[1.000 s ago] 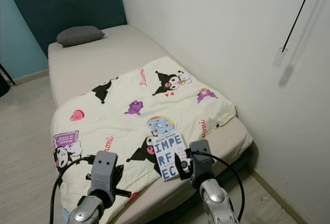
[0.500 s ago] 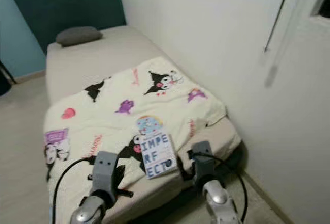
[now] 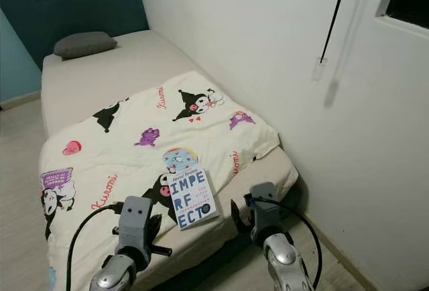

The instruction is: Clean up the room

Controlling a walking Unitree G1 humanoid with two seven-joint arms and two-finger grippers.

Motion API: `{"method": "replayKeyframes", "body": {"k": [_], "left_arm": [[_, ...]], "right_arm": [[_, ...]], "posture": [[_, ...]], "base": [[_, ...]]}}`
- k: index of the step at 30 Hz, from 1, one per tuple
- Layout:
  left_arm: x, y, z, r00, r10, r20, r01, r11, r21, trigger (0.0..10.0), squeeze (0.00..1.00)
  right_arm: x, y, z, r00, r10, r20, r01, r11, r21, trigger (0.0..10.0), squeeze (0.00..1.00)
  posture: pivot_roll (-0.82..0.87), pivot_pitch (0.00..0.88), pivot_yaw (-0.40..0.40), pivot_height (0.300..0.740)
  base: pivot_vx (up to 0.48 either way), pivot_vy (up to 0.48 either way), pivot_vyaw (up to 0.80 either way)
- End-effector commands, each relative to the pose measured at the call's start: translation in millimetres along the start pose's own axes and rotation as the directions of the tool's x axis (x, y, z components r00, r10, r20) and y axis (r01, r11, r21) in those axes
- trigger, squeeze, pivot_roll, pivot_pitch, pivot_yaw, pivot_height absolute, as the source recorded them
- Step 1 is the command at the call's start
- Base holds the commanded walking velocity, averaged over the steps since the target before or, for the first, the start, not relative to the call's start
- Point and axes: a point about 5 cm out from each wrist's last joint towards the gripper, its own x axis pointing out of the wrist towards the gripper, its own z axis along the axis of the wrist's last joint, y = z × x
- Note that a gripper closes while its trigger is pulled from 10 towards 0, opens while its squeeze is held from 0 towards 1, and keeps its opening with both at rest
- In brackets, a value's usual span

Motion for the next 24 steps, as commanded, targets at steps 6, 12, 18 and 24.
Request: {"method": "replayKeyframes", "body": {"k": [6, 12, 18, 24], "left_arm": [[-3.0, 5.2, -5.7, 1.000, 0.015, -0.023, -0.015, 1.000, 0.007, 10.0, 0.00], [-2.5, 4.0, -5.5, 1.000, 0.012, -0.023, -0.012, 1.000, 0.005, 10.0, 0.00], [-2.9, 2.8, -5.3, 1.000, 0.010, -0.022, -0.010, 1.000, 0.001, 10.0, 0.00], [-3.2, 2.6, -5.0, 1.000, 0.010, -0.020, -0.010, 1.000, 0.000, 10.0, 0.00]], "right_arm": [[-1.9, 3.0, -3.3, 1.000, 0.019, -0.017, -0.019, 0.999, -0.028, 10.0, 0.00], [-1.9, 3.3, -3.4, 1.000, 0.021, -0.018, -0.022, 0.999, -0.025, 10.0, 0.00], [-2.2, 3.4, -3.6, 1.000, 0.023, -0.018, -0.024, 0.999, -0.021, 10.0, 0.00], [-2.3, 3.5, -3.9, 1.000, 0.024, -0.019, -0.024, 0.999, -0.021, 10.0, 0.00]], "posture": [[0.00, 0.170, 0.023, 0.740], [0.00, 0.171, 0.022, 0.740], [0.00, 0.174, 0.021, 0.740], [0.01, 0.174, 0.021, 0.740]], "base": [[0.000, 0.000, 0.40], [0.000, 0.000, 0.80], [0.000, 0.000, 0.80], [0.000, 0.000, 0.80]]}}
